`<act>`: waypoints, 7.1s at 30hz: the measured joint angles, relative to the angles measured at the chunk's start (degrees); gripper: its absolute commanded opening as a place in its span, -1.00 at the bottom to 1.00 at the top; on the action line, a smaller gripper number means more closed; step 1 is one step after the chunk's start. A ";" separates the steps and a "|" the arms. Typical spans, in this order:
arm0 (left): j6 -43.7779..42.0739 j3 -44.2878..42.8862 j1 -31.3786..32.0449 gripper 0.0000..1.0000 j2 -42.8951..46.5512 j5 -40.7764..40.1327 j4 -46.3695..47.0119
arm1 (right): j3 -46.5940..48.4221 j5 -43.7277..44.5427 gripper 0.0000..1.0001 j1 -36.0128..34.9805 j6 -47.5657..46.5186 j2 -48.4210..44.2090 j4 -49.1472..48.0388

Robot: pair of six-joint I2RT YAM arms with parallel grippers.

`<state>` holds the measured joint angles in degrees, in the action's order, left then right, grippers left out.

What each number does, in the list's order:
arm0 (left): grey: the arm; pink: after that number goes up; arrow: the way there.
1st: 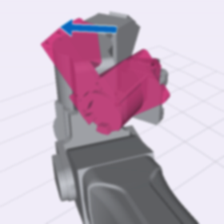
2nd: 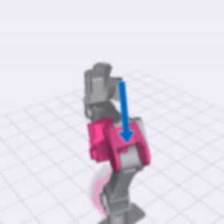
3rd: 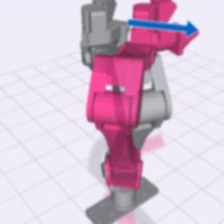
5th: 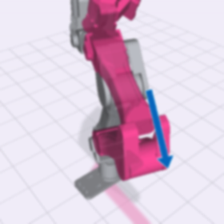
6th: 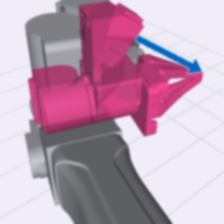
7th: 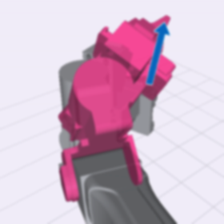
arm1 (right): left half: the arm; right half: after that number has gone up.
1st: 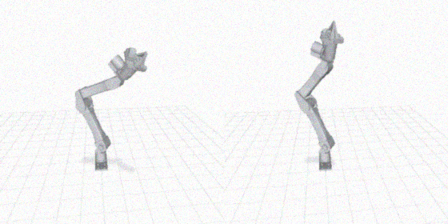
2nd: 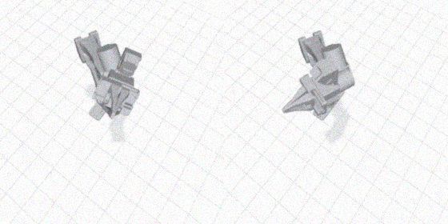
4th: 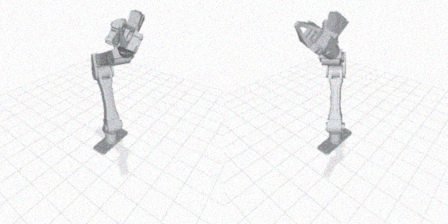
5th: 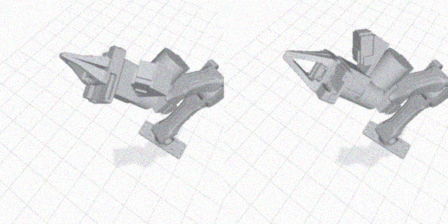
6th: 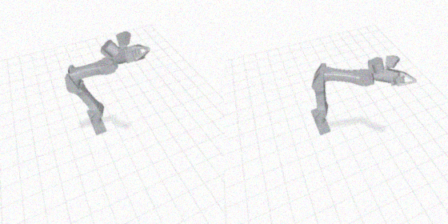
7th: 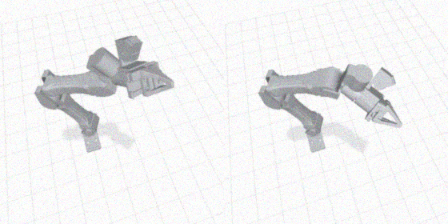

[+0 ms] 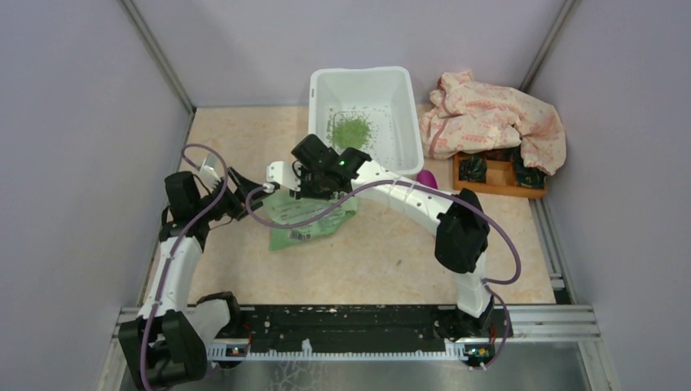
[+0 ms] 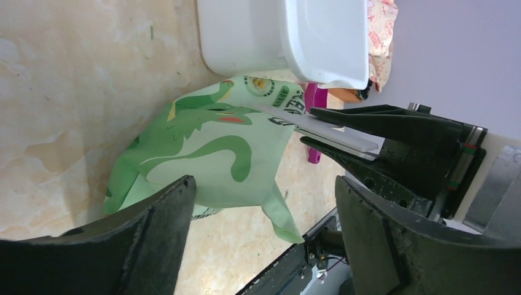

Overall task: Fill the litter box with clean litter
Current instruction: Adjust the clamp at the cat litter bag.

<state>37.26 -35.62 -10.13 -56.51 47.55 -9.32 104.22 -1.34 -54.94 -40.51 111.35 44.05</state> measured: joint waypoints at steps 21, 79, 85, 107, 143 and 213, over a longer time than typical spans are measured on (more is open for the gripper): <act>-4.09 2.78 -0.15 -0.56 1.46 3.15 -1.11 | -11.96 -6.80 0.97 6.47 9.27 -9.49 -11.98; -11.43 -0.31 -2.51 -0.74 11.56 1.97 -22.03 | -15.98 -23.54 -0.98 9.03 -2.47 -3.78 -13.07; -11.32 -0.48 -2.51 -0.74 10.78 2.34 -21.75 | -17.88 -22.47 -1.00 9.03 -0.57 -4.87 -14.60; -0.68 -8.94 14.05 -0.66 -5.14 -4.83 -1.66 | -41.68 -6.84 -0.51 7.45 31.47 -37.24 -11.34; -2.95 -4.74 14.86 0.11 2.80 -9.16 -5.60 | -35.52 -26.45 0.25 13.60 30.03 -23.50 -31.28; -3.85 -7.02 14.45 0.10 -0.59 -7.82 -4.85 | -28.50 -32.11 -1.00 11.17 25.73 -19.04 -22.88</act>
<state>33.41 -42.63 4.32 -57.10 39.72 -14.17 75.72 -33.45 -43.77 -14.79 92.31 21.17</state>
